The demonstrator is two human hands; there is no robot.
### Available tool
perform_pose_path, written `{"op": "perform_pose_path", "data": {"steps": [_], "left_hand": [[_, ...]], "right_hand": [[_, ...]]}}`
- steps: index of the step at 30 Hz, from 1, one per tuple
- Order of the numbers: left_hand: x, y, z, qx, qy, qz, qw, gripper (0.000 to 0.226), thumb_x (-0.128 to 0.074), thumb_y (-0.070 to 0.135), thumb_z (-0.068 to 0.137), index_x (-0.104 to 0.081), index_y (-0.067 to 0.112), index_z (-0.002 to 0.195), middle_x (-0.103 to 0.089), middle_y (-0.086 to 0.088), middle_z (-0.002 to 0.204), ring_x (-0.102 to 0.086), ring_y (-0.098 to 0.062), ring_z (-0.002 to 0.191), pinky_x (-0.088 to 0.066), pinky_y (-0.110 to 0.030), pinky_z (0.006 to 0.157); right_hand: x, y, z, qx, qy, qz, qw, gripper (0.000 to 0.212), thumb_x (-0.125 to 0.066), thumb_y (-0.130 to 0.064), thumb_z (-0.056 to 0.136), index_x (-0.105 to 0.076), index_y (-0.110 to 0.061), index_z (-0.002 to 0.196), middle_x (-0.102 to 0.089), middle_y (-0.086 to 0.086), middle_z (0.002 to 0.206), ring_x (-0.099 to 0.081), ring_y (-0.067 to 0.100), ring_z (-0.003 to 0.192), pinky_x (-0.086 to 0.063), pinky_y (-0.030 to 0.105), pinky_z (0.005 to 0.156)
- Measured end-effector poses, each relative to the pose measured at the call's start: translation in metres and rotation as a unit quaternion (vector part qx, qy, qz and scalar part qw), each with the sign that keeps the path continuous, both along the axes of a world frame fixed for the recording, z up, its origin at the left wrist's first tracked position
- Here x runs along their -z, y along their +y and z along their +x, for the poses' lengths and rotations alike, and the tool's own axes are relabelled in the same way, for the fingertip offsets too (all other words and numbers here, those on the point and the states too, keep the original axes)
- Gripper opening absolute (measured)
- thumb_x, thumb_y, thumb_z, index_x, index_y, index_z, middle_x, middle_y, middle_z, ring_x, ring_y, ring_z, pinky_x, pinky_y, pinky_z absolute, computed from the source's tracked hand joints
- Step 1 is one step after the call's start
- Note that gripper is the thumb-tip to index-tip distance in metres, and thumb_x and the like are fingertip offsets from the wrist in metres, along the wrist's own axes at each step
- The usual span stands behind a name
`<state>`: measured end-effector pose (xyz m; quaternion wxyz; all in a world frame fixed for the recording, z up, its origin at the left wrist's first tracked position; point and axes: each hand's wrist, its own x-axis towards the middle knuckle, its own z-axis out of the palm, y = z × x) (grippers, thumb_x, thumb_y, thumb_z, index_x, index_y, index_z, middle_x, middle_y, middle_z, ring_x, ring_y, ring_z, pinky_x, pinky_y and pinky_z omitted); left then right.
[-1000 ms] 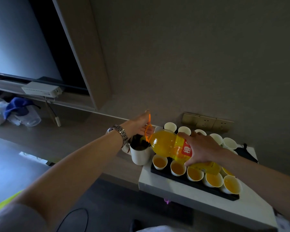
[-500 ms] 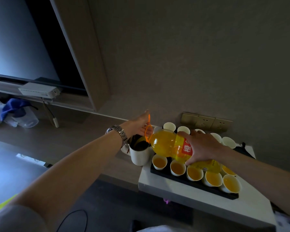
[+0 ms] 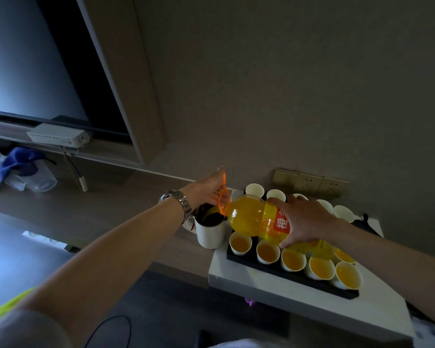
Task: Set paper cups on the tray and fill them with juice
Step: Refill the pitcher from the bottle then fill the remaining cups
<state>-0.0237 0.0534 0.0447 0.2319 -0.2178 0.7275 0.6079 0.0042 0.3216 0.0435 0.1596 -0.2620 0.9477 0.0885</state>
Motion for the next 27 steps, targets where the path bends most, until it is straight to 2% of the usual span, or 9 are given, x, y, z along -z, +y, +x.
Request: {"op": "perform_pose_path", "data": {"steps": [5, 13, 19, 27], "left_hand": [[0.0023, -0.0002, -0.0005, 0.003, -0.006, 0.008, 1.0, 0.064, -0.026, 0.059, 0.107, -0.057, 0.003, 0.103, -0.067, -0.022, 0.107, -0.068, -0.034, 0.104, -0.056, -0.042, 0.096], [0.0048, -0.0004, -0.0039, 0.002, 0.002, 0.009, 1.0, 0.067, -0.027, 0.059, 0.106, -0.056, 0.0, 0.116, -0.068, -0.023, 0.11, -0.069, -0.033, 0.101, -0.057, -0.043, 0.094], [0.0071, -0.0024, -0.0068, 0.01, 0.004, 0.01, 1.0, 0.066, -0.028, 0.061, 0.105, -0.057, 0.003, 0.112, -0.069, -0.023, 0.11, -0.07, -0.034, 0.103, -0.055, -0.046, 0.1], [0.0092, -0.0013, -0.007, 0.008, -0.005, 0.021, 1.0, 0.067, -0.029, 0.061, 0.105, -0.058, 0.001, 0.115, -0.068, -0.024, 0.113, -0.069, -0.035, 0.105, -0.056, -0.043, 0.097]], "right_hand": [[0.0002, 0.0008, 0.0016, 0.003, -0.002, 0.002, 1.0, 0.132, -0.071, -0.087, 0.05, -0.002, -0.044, 0.153, -0.041, 0.005, 0.148, -0.048, 0.027, 0.13, -0.049, 0.043, 0.1], [-0.0032, -0.0002, -0.0003, 0.005, 0.004, 0.009, 1.0, 0.132, -0.07, -0.089, 0.048, -0.004, -0.043, 0.153, -0.043, 0.005, 0.148, -0.049, 0.028, 0.131, -0.048, 0.045, 0.102], [-0.006, 0.0004, -0.0001, 0.006, 0.002, 0.014, 1.0, 0.133, -0.071, -0.088, 0.049, -0.004, -0.041, 0.154, -0.04, 0.006, 0.152, -0.046, 0.029, 0.135, -0.046, 0.045, 0.105], [-0.0085, 0.0016, 0.0002, 0.003, 0.007, 0.02, 1.0, 0.133, -0.072, -0.087, 0.049, -0.003, -0.042, 0.153, -0.041, 0.007, 0.149, -0.047, 0.029, 0.132, -0.047, 0.046, 0.104]]}}
